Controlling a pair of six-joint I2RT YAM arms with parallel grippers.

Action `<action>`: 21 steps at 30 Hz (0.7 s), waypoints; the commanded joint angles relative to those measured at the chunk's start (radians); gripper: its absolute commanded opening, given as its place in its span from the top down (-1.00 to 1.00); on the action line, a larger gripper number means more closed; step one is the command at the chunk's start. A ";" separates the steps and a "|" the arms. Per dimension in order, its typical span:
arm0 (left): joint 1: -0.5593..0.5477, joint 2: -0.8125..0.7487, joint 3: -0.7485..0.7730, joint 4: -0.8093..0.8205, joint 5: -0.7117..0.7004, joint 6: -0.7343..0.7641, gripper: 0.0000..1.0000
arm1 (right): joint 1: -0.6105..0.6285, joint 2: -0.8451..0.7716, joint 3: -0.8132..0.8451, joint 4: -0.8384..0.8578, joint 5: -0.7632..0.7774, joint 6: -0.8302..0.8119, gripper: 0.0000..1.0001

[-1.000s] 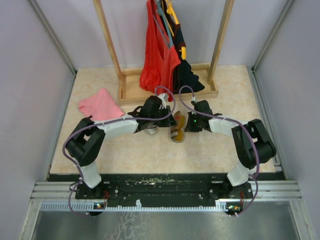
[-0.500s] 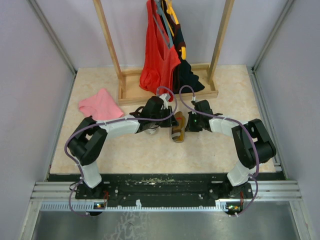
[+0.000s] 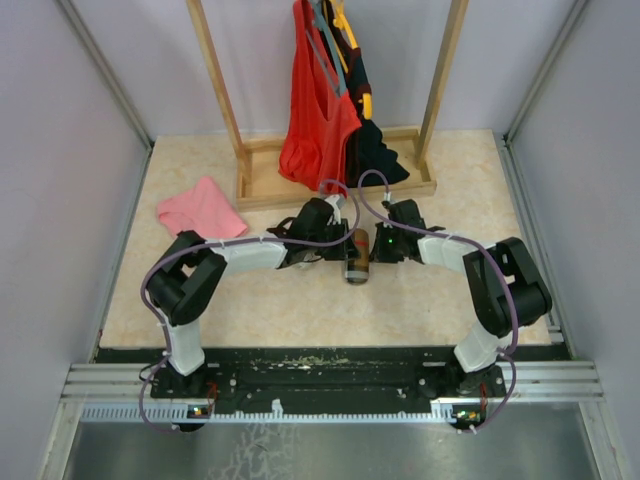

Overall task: Organize the sunglasses
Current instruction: Close the sunglasses case at the center of the board.

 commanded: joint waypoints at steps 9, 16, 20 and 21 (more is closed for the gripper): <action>-0.005 -0.091 0.000 -0.097 -0.106 0.068 0.40 | -0.006 -0.103 0.030 -0.014 0.098 -0.031 1.00; 0.004 -0.231 0.003 -0.191 -0.247 0.131 0.36 | -0.008 -0.238 0.004 -0.051 0.177 -0.050 0.78; 0.008 -0.351 -0.058 -0.204 -0.397 0.146 0.31 | -0.008 -0.361 -0.030 -0.043 0.200 -0.066 0.58; 0.011 -0.384 -0.084 -0.210 -0.433 0.146 0.28 | -0.008 -0.386 -0.032 -0.050 0.203 -0.070 0.54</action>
